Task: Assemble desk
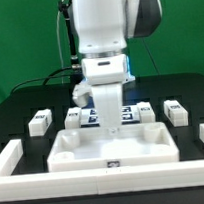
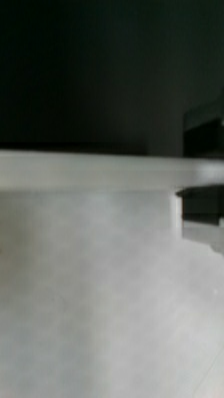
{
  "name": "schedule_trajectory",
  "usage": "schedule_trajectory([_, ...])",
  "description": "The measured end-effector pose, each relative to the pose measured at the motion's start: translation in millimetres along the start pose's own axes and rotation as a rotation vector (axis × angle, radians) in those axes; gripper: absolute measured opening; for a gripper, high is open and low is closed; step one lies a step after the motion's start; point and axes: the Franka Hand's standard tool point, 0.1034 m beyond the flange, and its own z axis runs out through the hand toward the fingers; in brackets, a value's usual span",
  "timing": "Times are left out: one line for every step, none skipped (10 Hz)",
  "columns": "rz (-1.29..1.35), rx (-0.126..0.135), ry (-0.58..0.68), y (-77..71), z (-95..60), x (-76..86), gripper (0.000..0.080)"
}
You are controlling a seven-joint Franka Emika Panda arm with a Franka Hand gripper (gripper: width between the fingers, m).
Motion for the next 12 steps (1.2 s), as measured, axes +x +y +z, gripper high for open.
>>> schedule_trajectory([-0.016,-0.011,0.006,8.8,0.3,11.9,0.0054])
schedule_trajectory([-0.023,-0.031,0.016,18.4,0.8,26.7,0.0054])
schedule_trajectory([-0.035,-0.021,0.019,19.0,1.3,35.4,0.0054])
schedule_trajectory([-0.038,-0.004,0.020,19.1,1.2,39.0,0.0054])
schedule_trajectory([-0.038,0.011,0.021,19.0,1.1,43.9,0.0054])
schedule_trajectory([-0.037,0.019,0.022,19.0,1.2,47.8,0.0054])
schedule_trajectory([-0.034,0.020,0.023,18.8,1.7,46.9,0.0054])
schedule_trajectory([-0.035,0.018,0.024,18.7,1.7,46.0,0.0054])
schedule_trajectory([-0.035,0.015,0.025,18.4,1.6,43.7,0.0054])
schedule_trajectory([-0.032,0.015,0.024,18.5,1.5,43.4,0.0054])
schedule_trajectory([-0.032,0.016,0.024,18.1,2.2,43.1,0.0054])
schedule_trajectory([-0.031,0.016,0.024,18.1,2.3,42.9,0.0252])
